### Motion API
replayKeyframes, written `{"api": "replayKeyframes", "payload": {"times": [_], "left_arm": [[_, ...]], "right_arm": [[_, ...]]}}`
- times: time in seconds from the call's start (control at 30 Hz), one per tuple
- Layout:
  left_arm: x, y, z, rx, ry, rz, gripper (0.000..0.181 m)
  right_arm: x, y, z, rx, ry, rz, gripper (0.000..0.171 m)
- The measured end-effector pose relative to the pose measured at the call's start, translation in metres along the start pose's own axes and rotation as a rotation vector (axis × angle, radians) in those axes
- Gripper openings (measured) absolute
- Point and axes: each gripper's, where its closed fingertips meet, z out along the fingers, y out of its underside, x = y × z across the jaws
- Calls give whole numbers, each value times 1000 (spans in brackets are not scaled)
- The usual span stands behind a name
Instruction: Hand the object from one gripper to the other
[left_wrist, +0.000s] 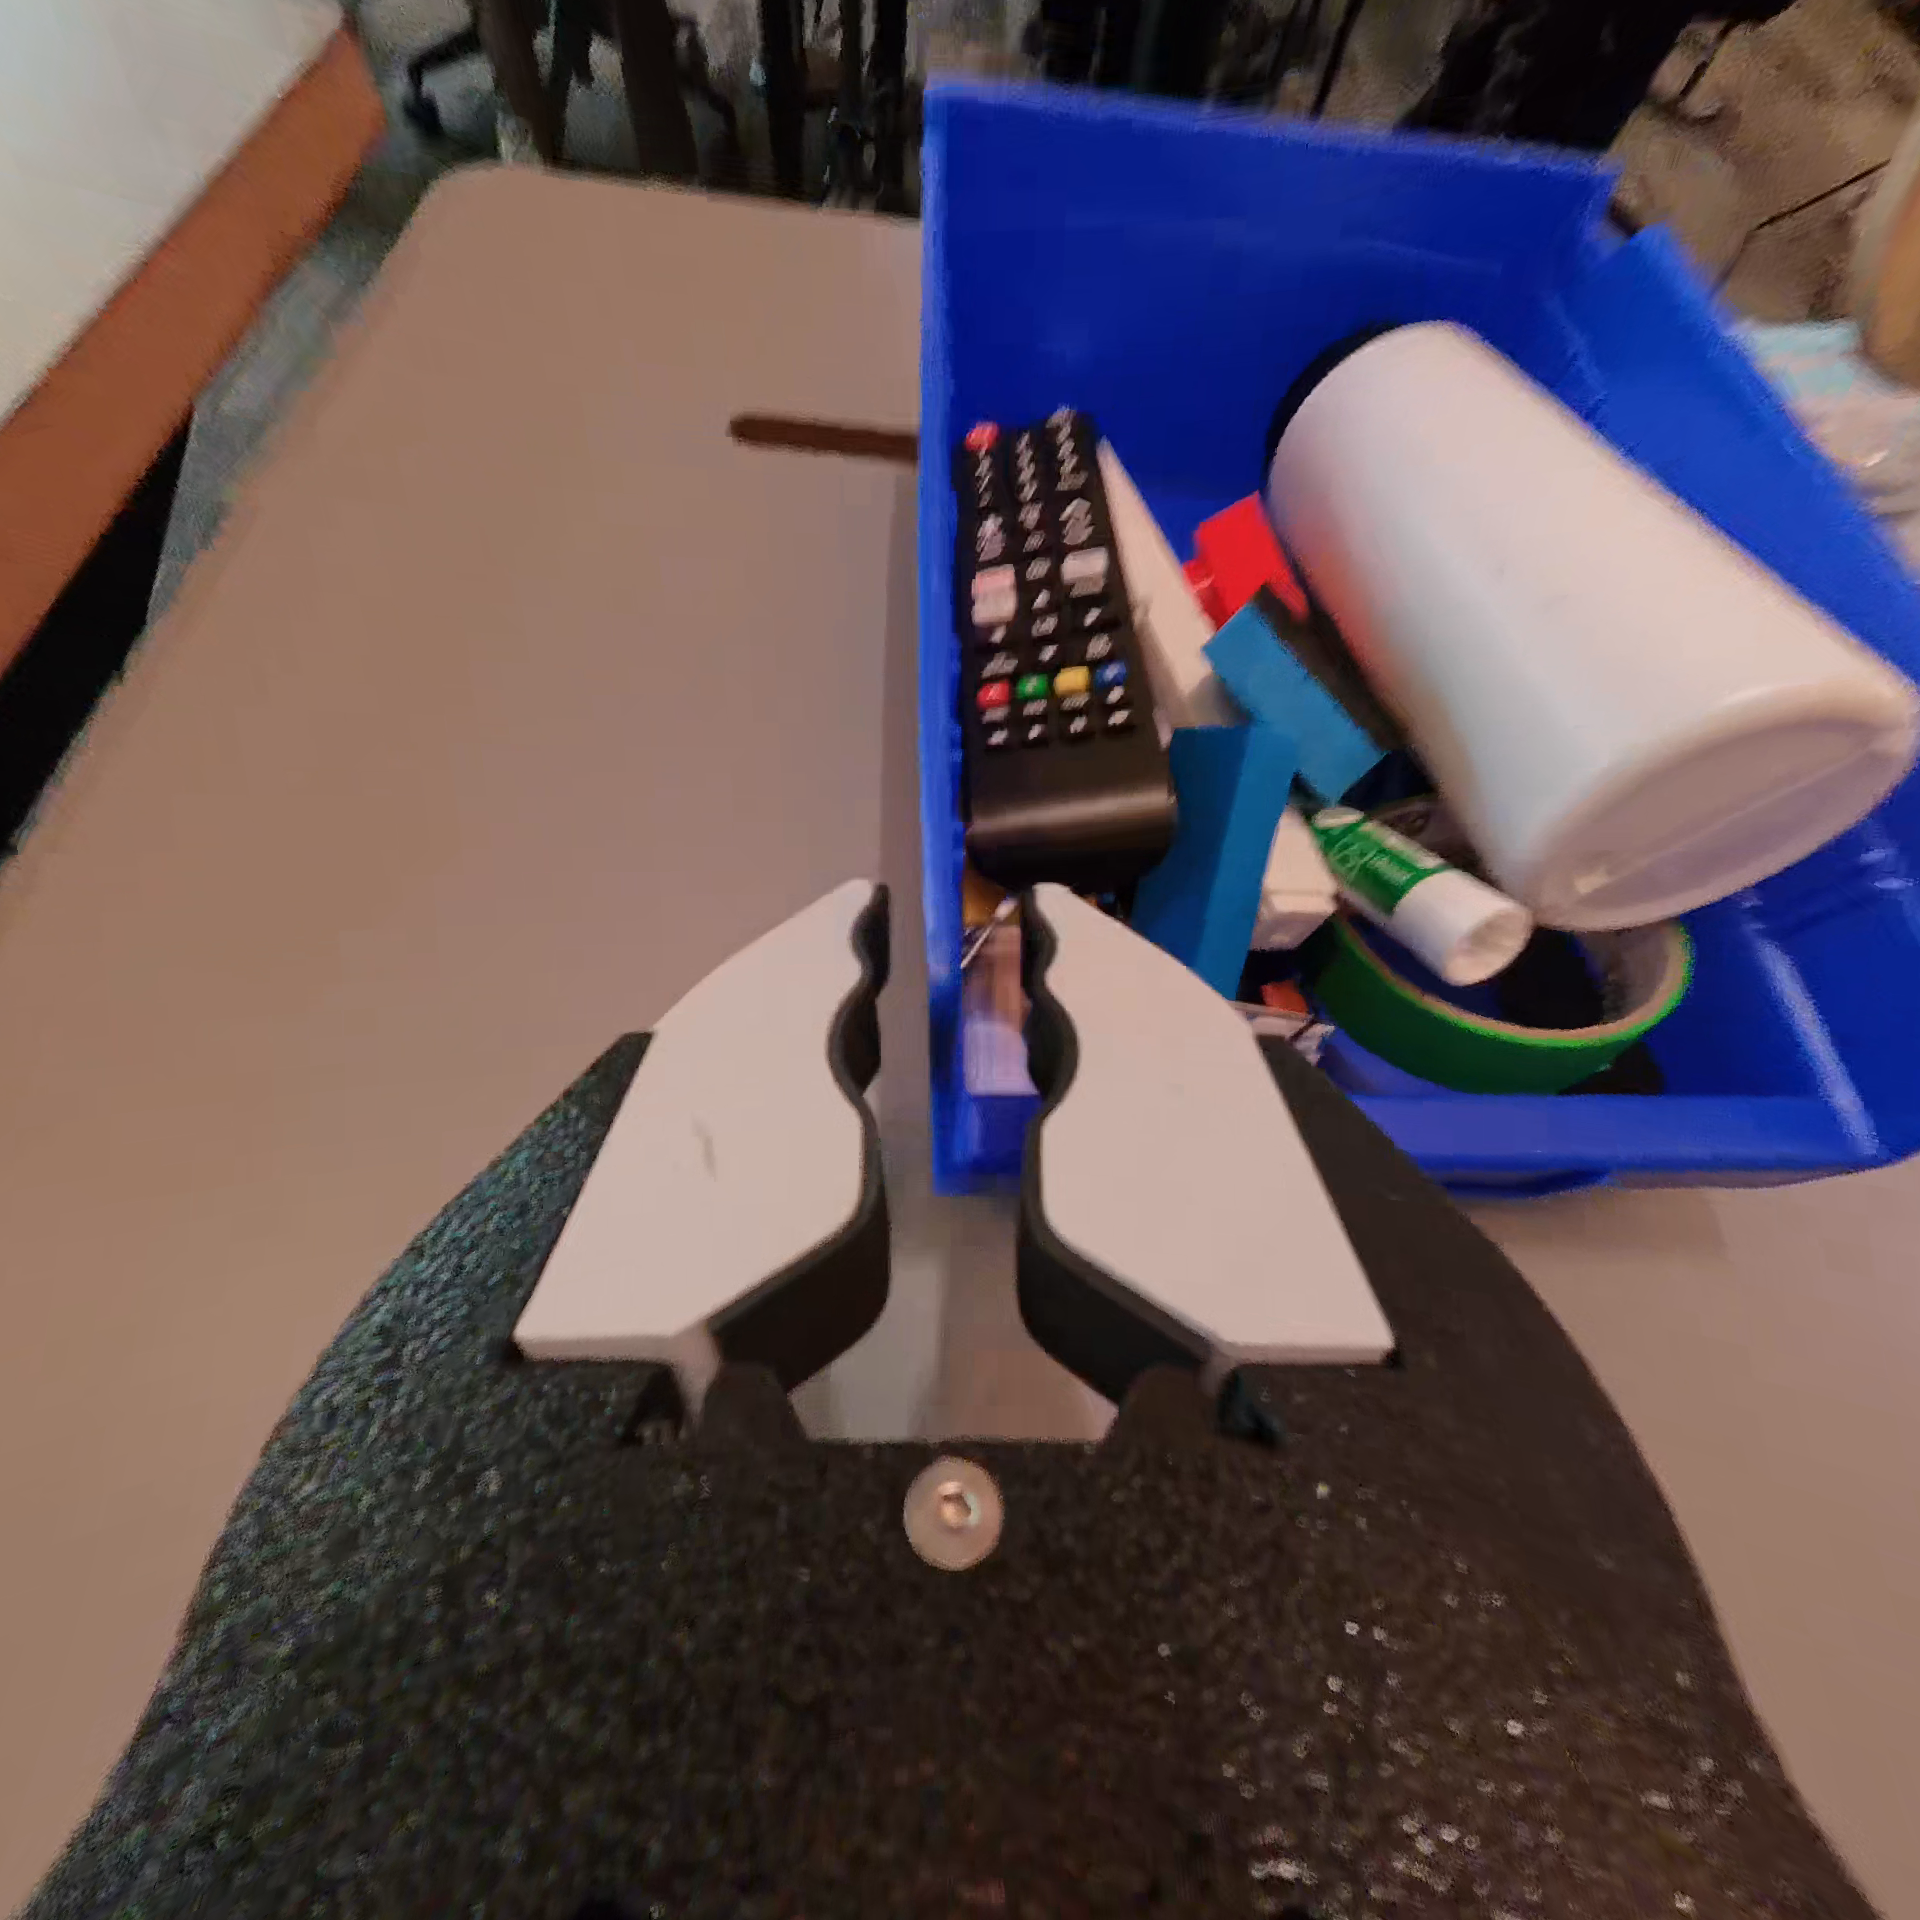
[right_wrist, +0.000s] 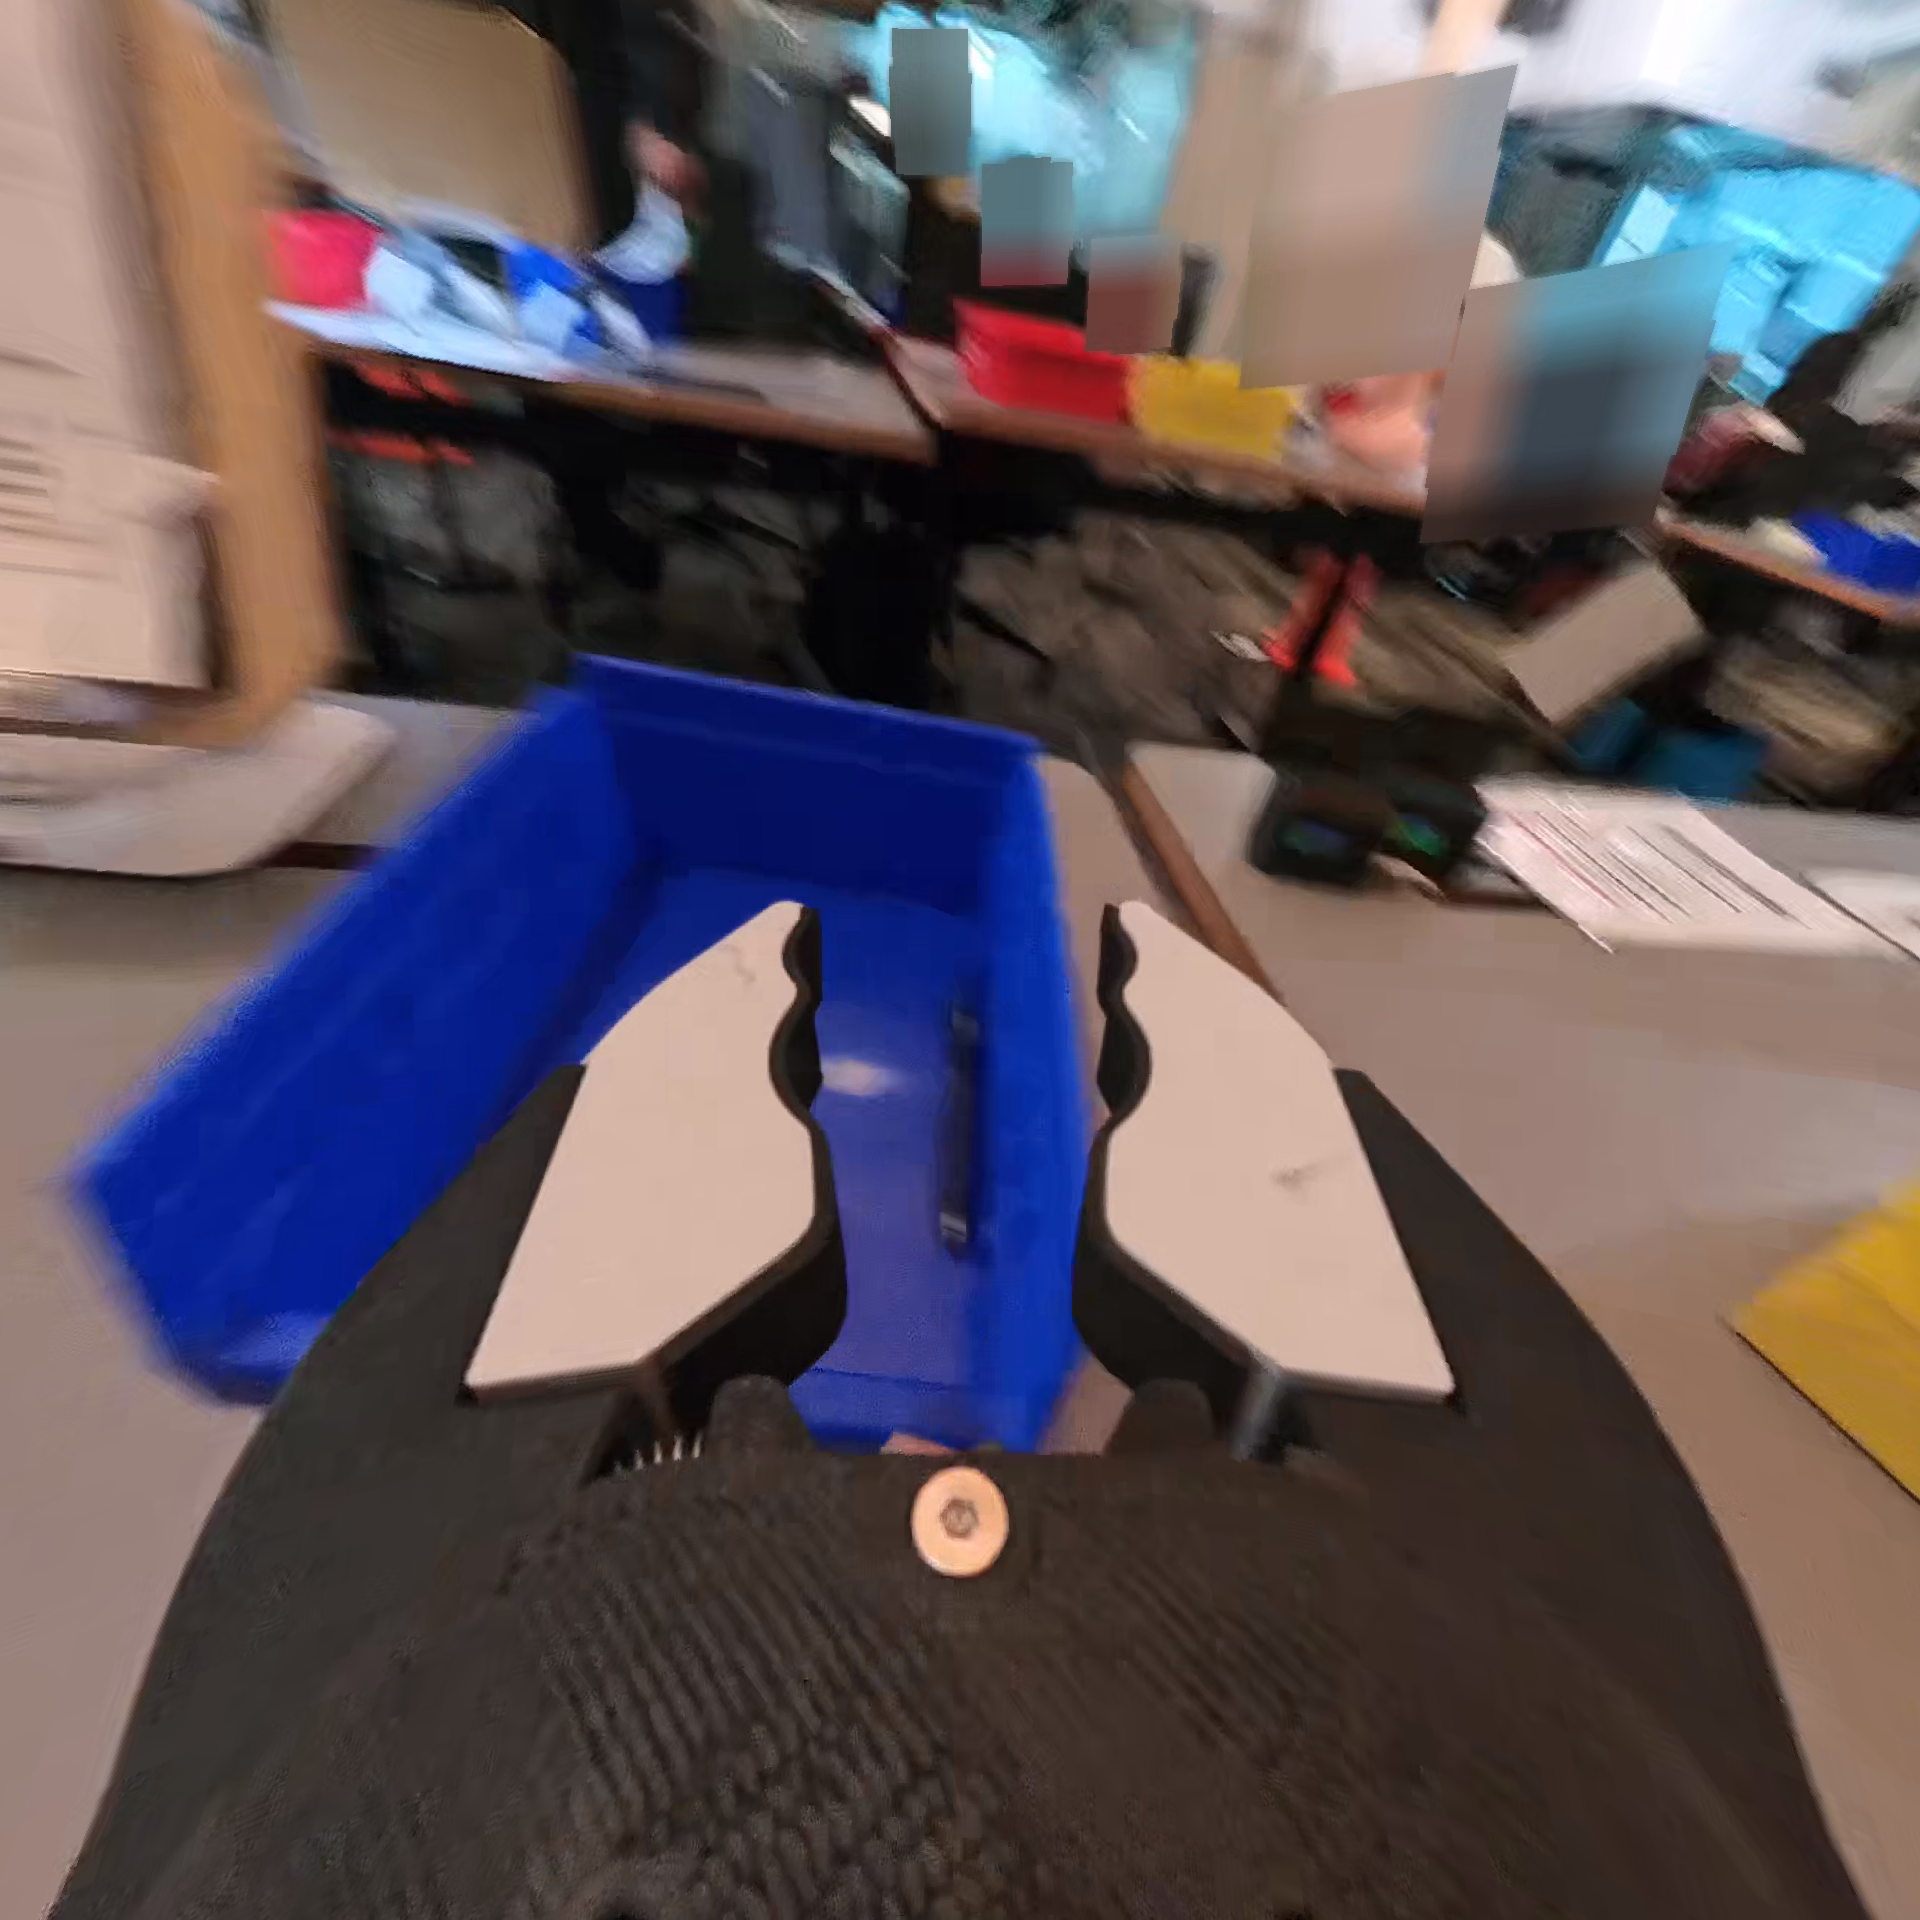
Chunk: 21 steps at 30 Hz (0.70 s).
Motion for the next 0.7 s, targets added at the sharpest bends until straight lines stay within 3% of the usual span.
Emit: {"api": "replayKeyframes", "payload": {"times": [0.03, 0.17, 0.3, 0.4, 0.53, 0.63, 0.7], "left_arm": [[3, -8, -5, 14, 23, 9, 27], [16, -38, -25, 6, 53, 40, 47], [80, -56, -37, -102, 293, 50, 63], [128, -64, -35, -294, 498, -5, 70], [137, -84, 11, -436, 375, 83, 84], [141, -77, 48, -623, 317, 118, 88], [136, -66, 70, -735, 250, 123, 88]], "right_arm": [[-29, -12, -7, 60, -100, -5, 56], [-158, -22, -31, 152, -529, 65, 81], [-242, -15, -51, 303, -753, 96, 83], [-268, -10, -63, 392, -780, -2, 86], [-278, 3, -67, 422, -819, 69, 98], [-280, 9, -69, 445, -854, 97, 101], [-278, 12, -65, 438, -833, 107, 113]]}}
